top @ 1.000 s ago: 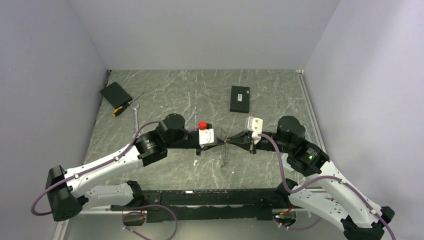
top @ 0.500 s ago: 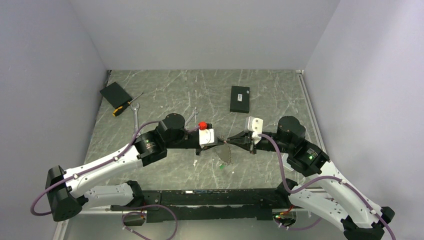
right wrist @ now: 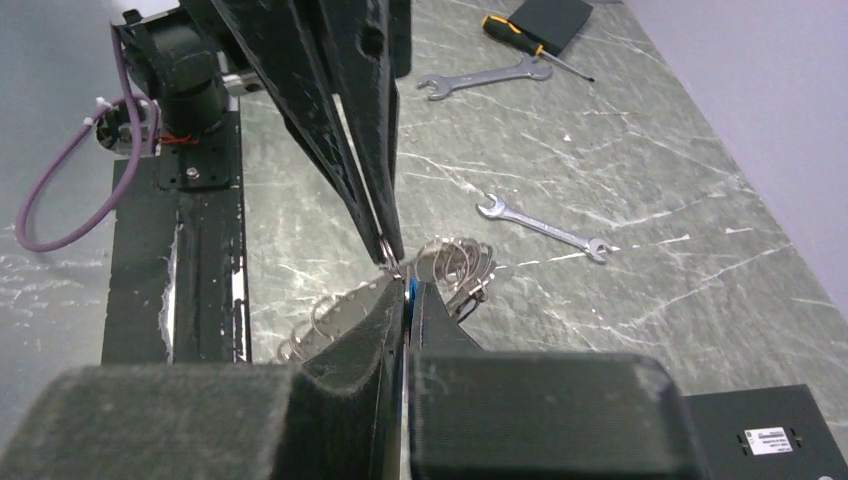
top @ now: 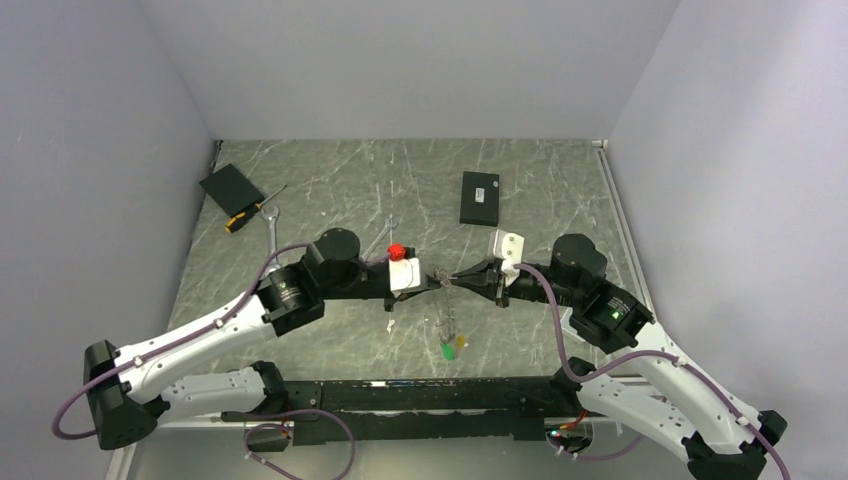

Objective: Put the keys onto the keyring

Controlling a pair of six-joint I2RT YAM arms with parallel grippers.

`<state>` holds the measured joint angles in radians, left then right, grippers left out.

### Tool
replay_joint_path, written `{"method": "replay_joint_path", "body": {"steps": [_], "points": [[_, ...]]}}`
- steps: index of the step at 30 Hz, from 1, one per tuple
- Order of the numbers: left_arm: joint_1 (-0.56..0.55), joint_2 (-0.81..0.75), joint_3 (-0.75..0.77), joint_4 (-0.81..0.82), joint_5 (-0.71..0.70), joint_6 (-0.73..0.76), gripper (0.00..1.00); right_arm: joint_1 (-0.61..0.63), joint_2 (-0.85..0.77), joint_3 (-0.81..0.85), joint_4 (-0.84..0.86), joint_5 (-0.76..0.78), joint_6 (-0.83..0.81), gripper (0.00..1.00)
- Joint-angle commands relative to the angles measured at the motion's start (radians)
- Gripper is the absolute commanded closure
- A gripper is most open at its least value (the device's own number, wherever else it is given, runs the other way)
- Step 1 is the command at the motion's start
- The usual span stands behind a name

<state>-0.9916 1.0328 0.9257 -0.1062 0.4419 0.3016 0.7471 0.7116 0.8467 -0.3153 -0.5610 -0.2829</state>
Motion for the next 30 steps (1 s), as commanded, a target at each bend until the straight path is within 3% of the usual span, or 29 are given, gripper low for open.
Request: {"method": "replay_joint_path", "body": {"steps": [1,19,30], "points": [[0.001,-0.073,0.009,0.042,0.004,0.008,1.0,0.003,-0.014,-0.01,0.07,0.047,0.029,1.0],[0.001,-0.072,0.006,0.058,0.017,-0.004,1.0,0.003,-0.026,-0.009,0.092,0.01,0.043,1.0],[0.001,-0.058,-0.021,0.173,-0.012,-0.06,1.0,0.003,-0.013,-0.034,0.17,-0.042,0.125,1.0]]}}
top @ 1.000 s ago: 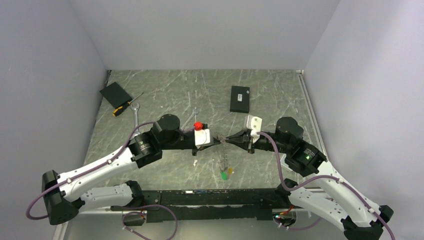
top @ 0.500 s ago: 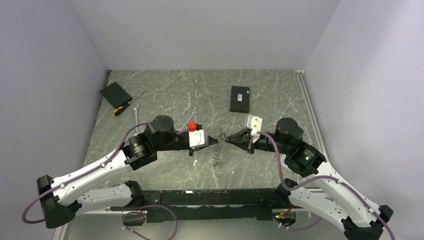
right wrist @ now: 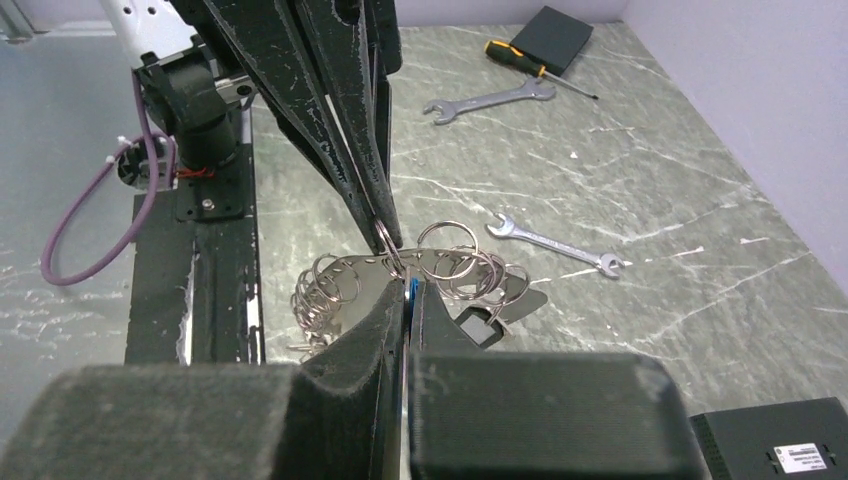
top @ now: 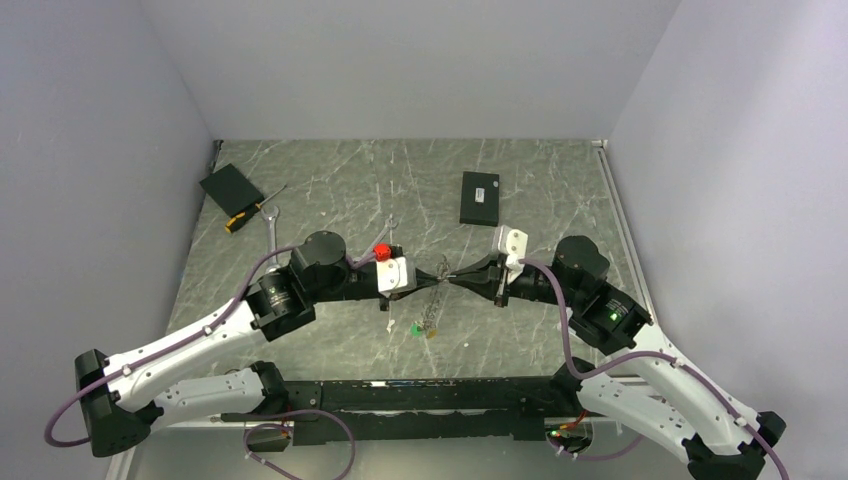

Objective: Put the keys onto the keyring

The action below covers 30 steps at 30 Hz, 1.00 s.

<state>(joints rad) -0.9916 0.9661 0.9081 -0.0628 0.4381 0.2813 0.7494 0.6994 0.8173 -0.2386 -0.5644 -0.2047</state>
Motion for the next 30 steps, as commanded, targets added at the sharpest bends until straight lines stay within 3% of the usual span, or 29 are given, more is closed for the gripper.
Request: {"method": "replay_joint_path", "body": {"steps": [1,13,24,30], "points": [[0.001,0.014,-0.002,0.133,-0.012,-0.042,1.0,0.001,0.001,-0.006,0.095,-0.042,0.049,1.0],[0.001,0.02,-0.039,0.259,-0.13,-0.112,1.0,0.001,-0.007,-0.026,0.135,-0.027,0.074,1.0],[0.001,0.039,-0.179,0.661,-0.307,-0.378,1.0,0.0,-0.037,-0.111,0.3,0.071,0.172,1.0],[0.001,0.059,-0.223,0.792,-0.343,-0.458,1.0,0.001,-0.042,-0.135,0.323,0.185,0.187,1.0]]}}
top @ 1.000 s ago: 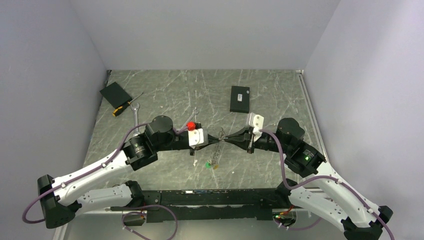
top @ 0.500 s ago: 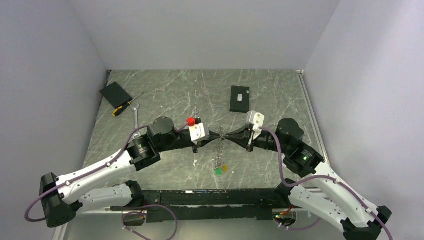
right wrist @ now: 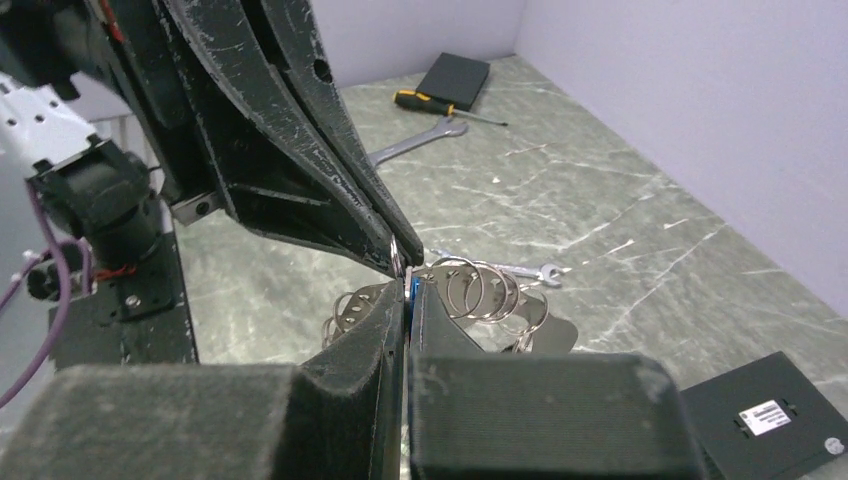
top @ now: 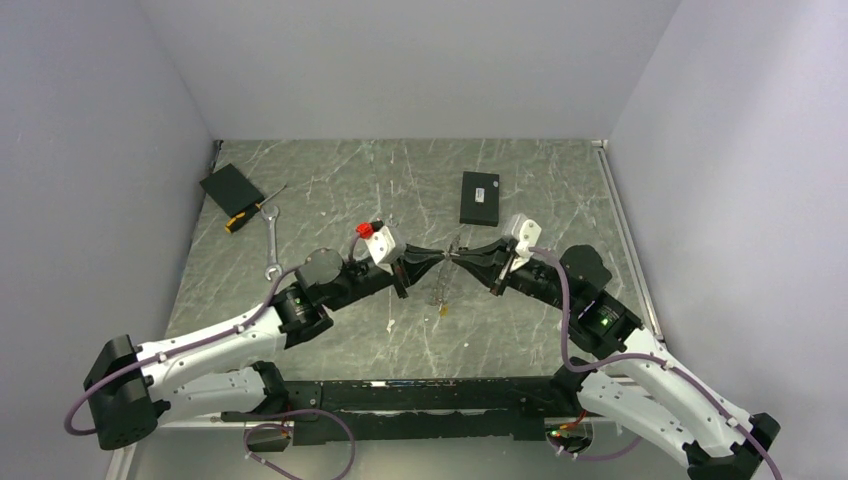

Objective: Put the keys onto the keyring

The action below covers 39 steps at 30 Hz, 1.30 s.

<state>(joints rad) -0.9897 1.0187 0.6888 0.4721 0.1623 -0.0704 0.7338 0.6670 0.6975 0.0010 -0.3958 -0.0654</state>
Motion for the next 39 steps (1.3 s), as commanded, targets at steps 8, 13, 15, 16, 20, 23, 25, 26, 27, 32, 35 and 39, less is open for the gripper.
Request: {"method": "replay_joint_path", "body": {"steps": [8,13,15,16,20,23,25,26,27,32,35,39], "points": [[-0.001,-0.021,-0.057,0.338,-0.159,-0.165,1.0,0.016,-0.022,-0.03,0.078,0.049,0.038,1.0],[-0.001,-0.033,-0.075,0.37,-0.208,-0.213,1.0,0.016,-0.019,-0.038,0.084,0.047,0.04,1.0],[-0.001,-0.026,-0.073,0.378,-0.2,-0.226,1.0,0.016,-0.013,-0.038,0.09,0.042,0.044,1.0],[-0.001,-0.022,-0.072,0.379,-0.196,-0.229,1.0,0.016,-0.01,-0.034,0.092,0.04,0.044,1.0],[-0.001,-0.017,-0.087,0.406,-0.186,-0.224,1.0,0.016,-0.005,-0.027,0.092,0.037,0.041,1.0],[-0.001,-0.012,-0.097,0.435,-0.172,-0.219,1.0,0.017,-0.008,-0.026,0.088,0.038,0.039,1.0],[-0.001,-0.001,-0.103,0.465,-0.142,-0.217,1.0,0.017,-0.013,-0.023,0.088,0.04,0.037,1.0],[-0.001,0.006,-0.111,0.492,-0.125,-0.218,1.0,0.016,-0.015,-0.021,0.089,0.039,0.036,1.0],[-0.002,0.016,-0.119,0.526,-0.108,-0.22,1.0,0.016,-0.015,-0.02,0.091,0.034,0.034,1.0],[-0.001,0.06,-0.14,0.655,-0.033,-0.22,1.0,0.016,0.005,-0.002,0.084,-0.048,0.041,1.0],[-0.001,0.073,-0.147,0.709,0.006,-0.213,1.0,0.016,0.016,0.004,0.055,-0.123,0.054,1.0],[-0.001,0.073,-0.147,0.719,0.037,-0.204,1.0,0.016,-0.006,-0.004,0.04,-0.146,0.06,1.0]]}}
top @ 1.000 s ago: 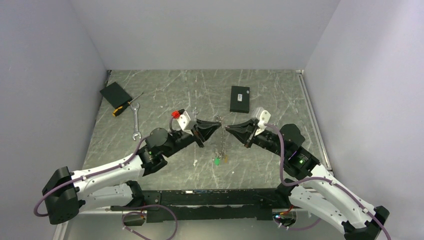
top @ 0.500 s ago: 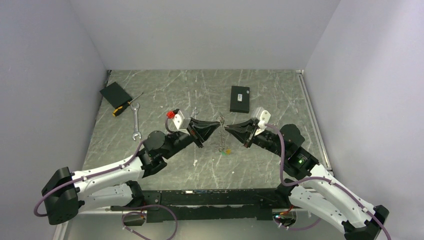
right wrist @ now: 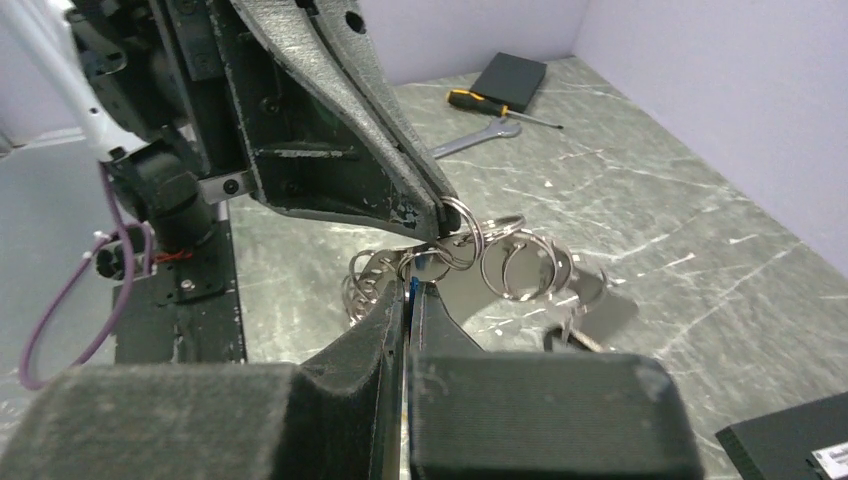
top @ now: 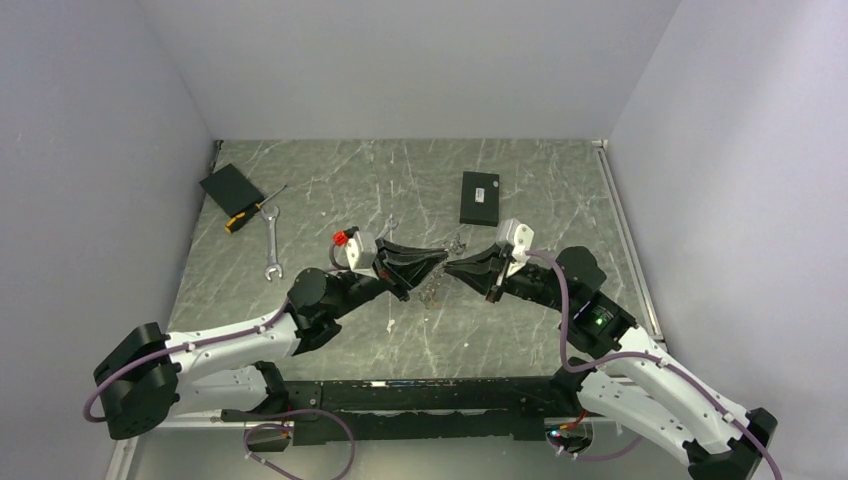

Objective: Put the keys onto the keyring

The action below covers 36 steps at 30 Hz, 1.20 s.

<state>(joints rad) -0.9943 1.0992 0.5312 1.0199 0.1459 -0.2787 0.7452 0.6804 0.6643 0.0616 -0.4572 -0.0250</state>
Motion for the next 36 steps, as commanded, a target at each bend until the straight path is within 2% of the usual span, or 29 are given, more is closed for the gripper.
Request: {"method": "replay_joint_path", "body": {"steps": [1,6,11,12,15,16,19,23,29,36], "points": [[0.003,-0.005,0.01,0.178,0.057,0.003,1.0,0.005,-0.025,0.027,-0.021,-0.081,0.016,1.0],[0.003,0.004,0.01,0.185,0.063,-0.001,1.0,0.005,-0.033,0.048,-0.054,-0.049,-0.009,1.0],[0.003,-0.009,0.003,0.166,0.057,0.004,1.0,0.005,-0.039,0.111,-0.168,0.013,-0.093,1.0],[0.003,-0.012,0.001,0.159,0.052,0.004,0.95,0.005,-0.039,0.122,-0.186,0.023,-0.104,1.0],[0.003,-0.019,-0.01,0.151,0.024,0.0,0.63,0.004,-0.037,0.158,-0.226,0.027,-0.109,1.0],[0.003,-0.021,-0.013,0.151,0.017,0.0,0.55,0.004,-0.035,0.169,-0.237,0.02,-0.106,1.0],[0.003,-0.034,-0.018,0.135,-0.008,0.001,0.43,0.005,-0.032,0.184,-0.26,-0.003,-0.094,1.0],[0.003,-0.057,-0.017,0.096,-0.024,0.02,0.39,0.005,-0.021,0.218,-0.315,0.002,-0.099,1.0],[0.003,-0.098,-0.003,-0.019,-0.056,0.074,0.39,0.005,0.029,0.292,-0.382,0.002,-0.144,1.0],[0.003,-0.207,0.07,-0.357,-0.09,0.225,0.37,0.005,0.073,0.351,-0.382,0.021,-0.21,1.0]]}}
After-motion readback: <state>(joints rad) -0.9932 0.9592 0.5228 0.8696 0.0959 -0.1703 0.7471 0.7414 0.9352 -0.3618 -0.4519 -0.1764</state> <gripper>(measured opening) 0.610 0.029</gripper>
